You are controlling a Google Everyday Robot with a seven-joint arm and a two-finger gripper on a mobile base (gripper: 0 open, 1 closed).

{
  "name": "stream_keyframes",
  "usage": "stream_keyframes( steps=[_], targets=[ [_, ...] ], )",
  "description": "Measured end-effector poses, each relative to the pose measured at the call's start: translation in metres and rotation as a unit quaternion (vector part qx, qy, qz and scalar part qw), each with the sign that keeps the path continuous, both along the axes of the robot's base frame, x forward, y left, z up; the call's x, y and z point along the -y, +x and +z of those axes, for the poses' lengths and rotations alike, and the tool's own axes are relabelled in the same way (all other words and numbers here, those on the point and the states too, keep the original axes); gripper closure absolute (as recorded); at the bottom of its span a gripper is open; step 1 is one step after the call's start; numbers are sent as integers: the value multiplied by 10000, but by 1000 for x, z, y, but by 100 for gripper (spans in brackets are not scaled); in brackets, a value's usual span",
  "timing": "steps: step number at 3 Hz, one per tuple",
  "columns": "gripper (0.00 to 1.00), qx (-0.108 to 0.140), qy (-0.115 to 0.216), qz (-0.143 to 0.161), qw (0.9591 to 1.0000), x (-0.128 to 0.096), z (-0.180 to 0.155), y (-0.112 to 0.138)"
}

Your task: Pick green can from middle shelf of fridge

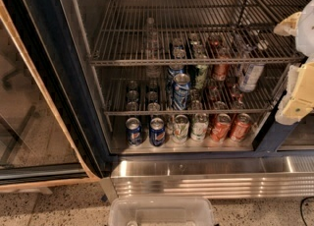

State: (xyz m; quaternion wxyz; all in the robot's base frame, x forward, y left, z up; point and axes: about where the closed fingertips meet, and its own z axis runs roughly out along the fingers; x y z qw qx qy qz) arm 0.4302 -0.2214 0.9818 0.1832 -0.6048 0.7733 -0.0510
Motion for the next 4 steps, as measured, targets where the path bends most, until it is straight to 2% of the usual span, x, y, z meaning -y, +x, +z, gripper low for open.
stream_keyframes(
  steps=[1,2,3,4],
  targets=[
    [0,0,0,0,10000,0,0,0],
    [0,171,311,59,9994,-7,-13,16],
    [0,463,1100,167,9927,-20,-45,40],
    [0,885,1335,99,9870,-26,-31,57]
  ],
)
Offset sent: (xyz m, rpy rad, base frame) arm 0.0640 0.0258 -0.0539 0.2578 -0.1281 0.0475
